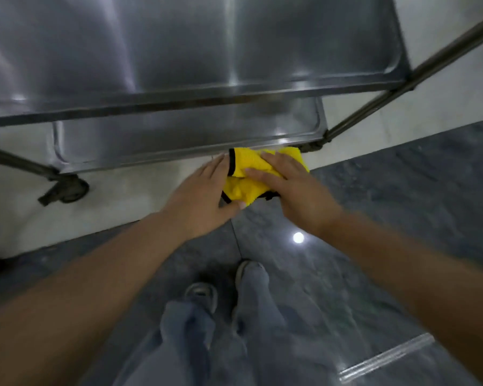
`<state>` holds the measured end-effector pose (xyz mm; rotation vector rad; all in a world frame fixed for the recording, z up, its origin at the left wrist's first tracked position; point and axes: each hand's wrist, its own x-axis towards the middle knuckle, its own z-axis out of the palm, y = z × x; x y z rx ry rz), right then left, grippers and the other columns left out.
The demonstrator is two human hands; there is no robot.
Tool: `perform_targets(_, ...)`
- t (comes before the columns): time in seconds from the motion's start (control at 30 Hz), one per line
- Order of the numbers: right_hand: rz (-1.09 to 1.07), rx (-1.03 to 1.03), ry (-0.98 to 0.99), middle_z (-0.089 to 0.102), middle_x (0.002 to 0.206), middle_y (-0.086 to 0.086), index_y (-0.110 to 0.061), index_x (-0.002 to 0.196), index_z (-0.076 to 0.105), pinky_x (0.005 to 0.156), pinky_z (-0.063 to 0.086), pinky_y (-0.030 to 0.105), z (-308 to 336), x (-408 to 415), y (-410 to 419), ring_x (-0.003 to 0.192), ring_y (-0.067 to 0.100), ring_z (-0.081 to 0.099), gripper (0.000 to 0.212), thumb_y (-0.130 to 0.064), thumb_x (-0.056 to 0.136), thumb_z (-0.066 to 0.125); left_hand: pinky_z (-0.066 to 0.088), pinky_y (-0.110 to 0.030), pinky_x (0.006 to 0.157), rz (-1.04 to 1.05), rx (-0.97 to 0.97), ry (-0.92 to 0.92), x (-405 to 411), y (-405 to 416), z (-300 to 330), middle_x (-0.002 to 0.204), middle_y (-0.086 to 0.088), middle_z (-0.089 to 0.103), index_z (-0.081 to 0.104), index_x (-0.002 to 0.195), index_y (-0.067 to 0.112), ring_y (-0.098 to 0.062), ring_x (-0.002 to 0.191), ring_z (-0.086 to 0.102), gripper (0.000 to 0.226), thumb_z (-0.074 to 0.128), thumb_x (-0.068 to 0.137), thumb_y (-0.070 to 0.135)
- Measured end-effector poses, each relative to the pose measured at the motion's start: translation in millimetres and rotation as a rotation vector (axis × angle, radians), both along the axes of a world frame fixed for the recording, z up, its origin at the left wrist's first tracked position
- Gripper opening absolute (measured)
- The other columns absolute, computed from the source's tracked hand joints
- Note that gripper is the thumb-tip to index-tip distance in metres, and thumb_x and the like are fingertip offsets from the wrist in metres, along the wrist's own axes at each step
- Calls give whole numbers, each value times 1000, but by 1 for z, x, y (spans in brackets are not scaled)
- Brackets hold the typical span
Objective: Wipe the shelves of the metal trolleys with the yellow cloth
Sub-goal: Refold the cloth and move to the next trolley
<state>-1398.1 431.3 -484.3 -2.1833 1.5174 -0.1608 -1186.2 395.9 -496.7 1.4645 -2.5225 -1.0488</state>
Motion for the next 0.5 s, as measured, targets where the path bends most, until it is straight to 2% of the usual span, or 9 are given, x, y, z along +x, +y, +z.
perform_targets(0.1, -20, -56, -23, 41, 144, 22, -16, 133, 54, 104, 33, 57, 115, 3, 26, 130, 50, 37, 66, 12, 74, 48, 26, -29, 112, -19, 17, 67, 5, 15, 111, 155, -8, 31, 20, 152, 11, -22, 140, 30, 93, 65, 82, 52)
perform_targets(0.2, 0, -110, -26, 40, 145, 20, -18, 134, 53, 101, 38, 61, 238, 3, 42, 133, 47, 35, 65, 13, 77, 49, 26, -19, 108, -77, -27, 140, 10, 18, 229, 151, -3, 37, 27, 149, 12, -18, 136, 37, 91, 72, 79, 48)
perform_targets(0.3, 16, -162, 41, 29, 153, 13, -25, 141, 44, 93, 46, 58, 357, -10, 48, 140, 41, 25, 82, 20, 73, 52, 24, -6, 99, -90, -163, 212, 4, 14, 343, 139, 9, 45, 36, 143, 20, -3, 126, 40, 85, 70, 75, 57)
perform_targets(0.33, 33, -194, 77, 26, 154, 11, -27, 142, 41, 90, 48, 56, 391, -17, 49, 141, 40, 23, 86, 21, 71, 49, 27, -6, 96, -99, -202, 246, -2, 12, 375, 133, 14, 46, 37, 140, 23, 1, 121, 42, 85, 66, 71, 63)
perform_targets(0.4, 63, -274, 135, 25, 155, 11, -26, 143, 40, 90, 49, 55, 452, -37, 51, 141, 41, 21, 87, 20, 69, 45, 35, -18, 94, -92, -218, 275, -21, 9, 430, 132, 13, 45, 35, 140, 23, -5, 120, 46, 94, 62, 64, 71)
perform_targets(0.5, 48, -405, 204, 24, 156, 10, -27, 143, 39, 85, 51, 51, 523, -80, 54, 143, 39, 19, 85, 19, 72, 40, 43, -32, 96, -47, -257, 363, -63, -1, 494, 143, 3, 42, 23, 145, 24, -13, 126, 47, 108, 70, 60, 72)
